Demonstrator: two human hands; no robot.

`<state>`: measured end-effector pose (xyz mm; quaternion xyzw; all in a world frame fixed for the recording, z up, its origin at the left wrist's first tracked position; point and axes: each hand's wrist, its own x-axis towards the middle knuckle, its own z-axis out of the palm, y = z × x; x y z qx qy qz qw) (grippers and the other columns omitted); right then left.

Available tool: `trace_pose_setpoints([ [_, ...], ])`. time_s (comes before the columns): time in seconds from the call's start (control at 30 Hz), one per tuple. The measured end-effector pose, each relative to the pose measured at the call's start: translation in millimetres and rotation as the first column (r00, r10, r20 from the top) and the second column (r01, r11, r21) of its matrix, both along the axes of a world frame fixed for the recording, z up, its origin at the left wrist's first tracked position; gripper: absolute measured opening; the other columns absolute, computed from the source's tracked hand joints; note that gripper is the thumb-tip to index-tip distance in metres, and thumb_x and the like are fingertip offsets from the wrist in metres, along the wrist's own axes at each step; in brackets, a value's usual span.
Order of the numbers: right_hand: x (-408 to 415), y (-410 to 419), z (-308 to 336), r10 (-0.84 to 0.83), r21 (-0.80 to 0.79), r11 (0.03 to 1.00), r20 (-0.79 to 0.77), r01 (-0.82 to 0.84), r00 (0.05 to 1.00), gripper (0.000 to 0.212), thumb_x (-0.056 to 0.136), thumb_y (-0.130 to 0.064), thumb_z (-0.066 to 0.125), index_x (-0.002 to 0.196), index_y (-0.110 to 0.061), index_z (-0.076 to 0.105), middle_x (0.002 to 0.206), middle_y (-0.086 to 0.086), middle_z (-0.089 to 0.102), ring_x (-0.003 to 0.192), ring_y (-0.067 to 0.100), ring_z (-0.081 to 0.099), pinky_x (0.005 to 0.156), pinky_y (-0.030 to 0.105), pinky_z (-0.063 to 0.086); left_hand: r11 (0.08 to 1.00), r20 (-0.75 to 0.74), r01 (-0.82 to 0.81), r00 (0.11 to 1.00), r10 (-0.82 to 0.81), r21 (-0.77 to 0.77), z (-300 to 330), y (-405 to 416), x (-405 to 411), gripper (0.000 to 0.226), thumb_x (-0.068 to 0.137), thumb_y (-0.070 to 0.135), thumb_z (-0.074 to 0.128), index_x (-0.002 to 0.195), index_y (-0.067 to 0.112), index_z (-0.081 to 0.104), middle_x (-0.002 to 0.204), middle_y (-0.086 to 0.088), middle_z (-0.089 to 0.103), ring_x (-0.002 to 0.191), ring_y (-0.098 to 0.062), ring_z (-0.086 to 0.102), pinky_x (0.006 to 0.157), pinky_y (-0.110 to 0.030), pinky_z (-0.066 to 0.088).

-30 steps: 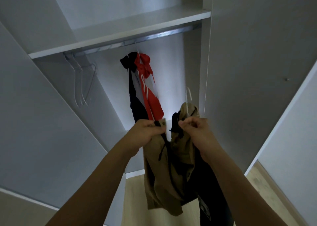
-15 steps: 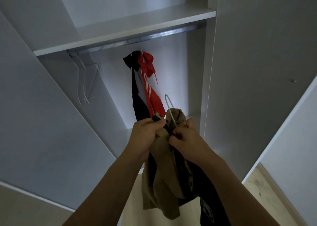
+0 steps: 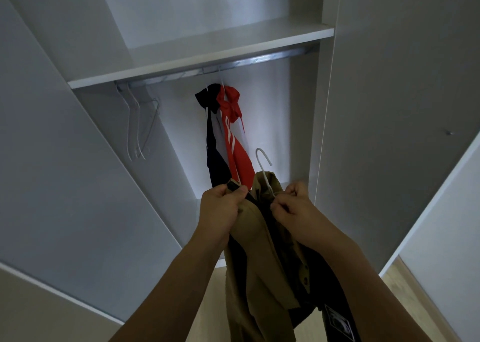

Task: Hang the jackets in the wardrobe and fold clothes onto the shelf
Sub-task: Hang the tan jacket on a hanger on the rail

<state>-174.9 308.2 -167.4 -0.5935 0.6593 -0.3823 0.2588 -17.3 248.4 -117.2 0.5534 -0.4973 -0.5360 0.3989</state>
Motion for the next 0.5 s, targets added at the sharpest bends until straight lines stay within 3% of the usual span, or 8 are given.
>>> trace_pose_setpoints([
  [0.1,-8.3,-0.8,-1.2,-0.017,0.045,0.999,0.198,0.008,0.980,0.026,0.096,-0.025,0.055,0.071,-0.020,0.061,0.101,-0.010,0.036,0.078,-0.014,0.046,0.066,0.001,0.040,0.999,0.018,-0.038,0.999,0.039,-0.023,-2.1,-0.3,2.3,0.010,0.088,0.022,0.071,0.079,0.021,0.069,0.085,-0.003,0.070,0.085,-0.020,0.065,0.074,-0.026,0.052],
  [0.23,-15.2,-4.7,-4.0,-0.098,0.053,0.995,0.337,0.085,0.936,0.033,0.094,-0.024,0.059,0.062,-0.018,0.061,0.103,-0.005,0.036,0.075,-0.016,0.045,0.065,0.002,0.042,0.994,0.073,-0.016,0.997,0.023,-0.107,-4.8,3.9,0.1,0.009,0.090,0.023,0.069,0.083,0.017,0.069,0.083,-0.004,0.069,0.082,-0.020,0.066,0.077,-0.028,0.054],
  [0.33,-19.0,-11.9,-3.0,-0.132,0.046,0.991,0.324,0.124,0.937,0.031,0.094,-0.022,0.060,0.063,-0.019,0.063,0.102,-0.011,0.033,0.079,-0.020,0.042,0.070,0.000,0.040,0.977,0.071,-0.072,0.994,0.088,-0.200,-3.1,6.5,1.3,0.010,0.092,0.021,0.066,0.082,0.021,0.065,0.081,0.000,0.067,0.080,-0.017,0.065,0.078,-0.028,0.053],
  [0.43,-21.0,-23.1,-5.1,-0.217,0.001,0.974,0.310,0.228,0.926,0.027,0.094,-0.013,0.059,0.068,-0.012,0.064,0.099,-0.014,0.028,0.072,-0.027,0.038,0.064,-0.005,0.036,0.955,0.095,-0.118,0.984,0.148,-0.271,0.3,5.4,11.7,0.004,0.095,0.023,0.061,0.095,0.022,0.065,0.088,0.007,0.066,0.084,-0.010,0.063,0.080,-0.025,0.051],
  [0.5,-24.6,-30.2,-8.1,-0.289,0.000,0.952,0.319,0.305,0.903,0.025,0.094,-0.014,0.059,0.069,-0.009,0.063,0.099,-0.012,0.028,0.077,-0.021,0.042,0.066,0.004,0.042,0.937,0.098,-0.177,0.972,0.216,-0.302,2.5,0.4,23.1,0.008,0.097,0.025,0.059,0.099,0.021,0.065,0.091,0.006,0.065,0.087,-0.011,0.062,0.081,-0.026,0.052],
])
